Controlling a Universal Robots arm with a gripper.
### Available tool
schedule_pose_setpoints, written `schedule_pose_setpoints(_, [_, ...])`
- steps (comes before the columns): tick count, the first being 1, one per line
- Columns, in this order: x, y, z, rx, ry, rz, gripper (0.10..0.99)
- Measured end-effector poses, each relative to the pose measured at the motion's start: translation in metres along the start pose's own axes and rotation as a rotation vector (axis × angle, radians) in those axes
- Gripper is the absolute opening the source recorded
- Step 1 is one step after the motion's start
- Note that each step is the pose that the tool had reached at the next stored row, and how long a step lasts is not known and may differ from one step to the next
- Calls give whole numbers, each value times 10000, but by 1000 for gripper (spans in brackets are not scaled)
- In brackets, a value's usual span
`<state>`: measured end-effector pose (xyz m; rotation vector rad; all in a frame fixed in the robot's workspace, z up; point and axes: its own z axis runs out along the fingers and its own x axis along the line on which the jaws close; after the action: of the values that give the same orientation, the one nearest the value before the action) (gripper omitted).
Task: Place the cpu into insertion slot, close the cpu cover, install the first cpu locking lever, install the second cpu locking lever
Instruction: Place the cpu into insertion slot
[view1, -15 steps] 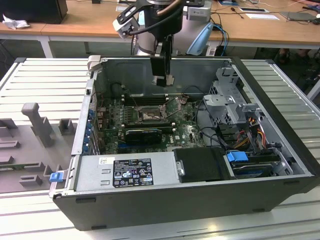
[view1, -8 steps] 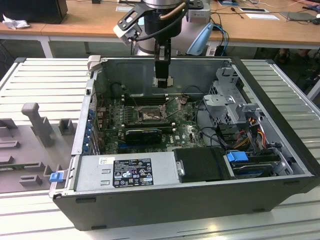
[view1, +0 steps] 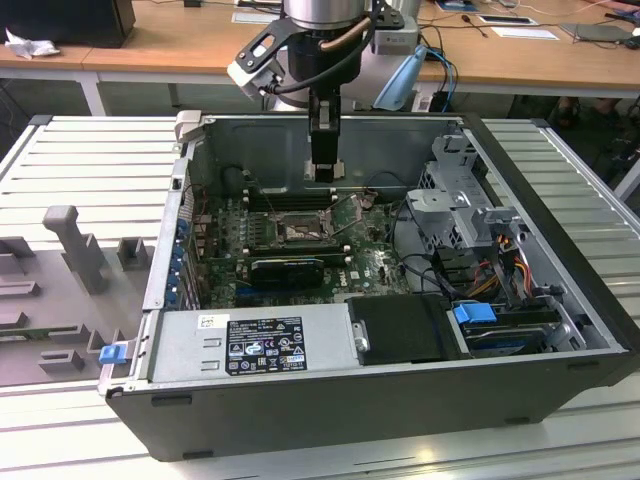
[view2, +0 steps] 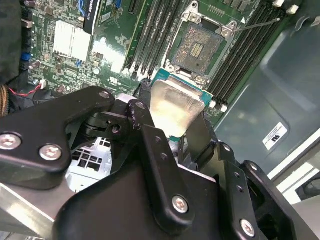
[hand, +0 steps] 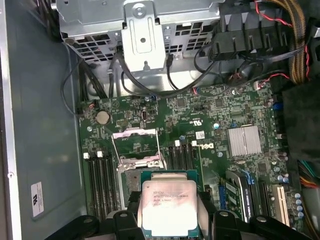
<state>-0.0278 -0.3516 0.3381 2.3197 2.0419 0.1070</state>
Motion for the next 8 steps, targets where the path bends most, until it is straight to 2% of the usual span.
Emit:
schedule_pose_setpoints(3, [0,-2,23,0,3,-44,525])
schedule_pose_setpoints(8, [-2,-9,115,1,24,-186,525])
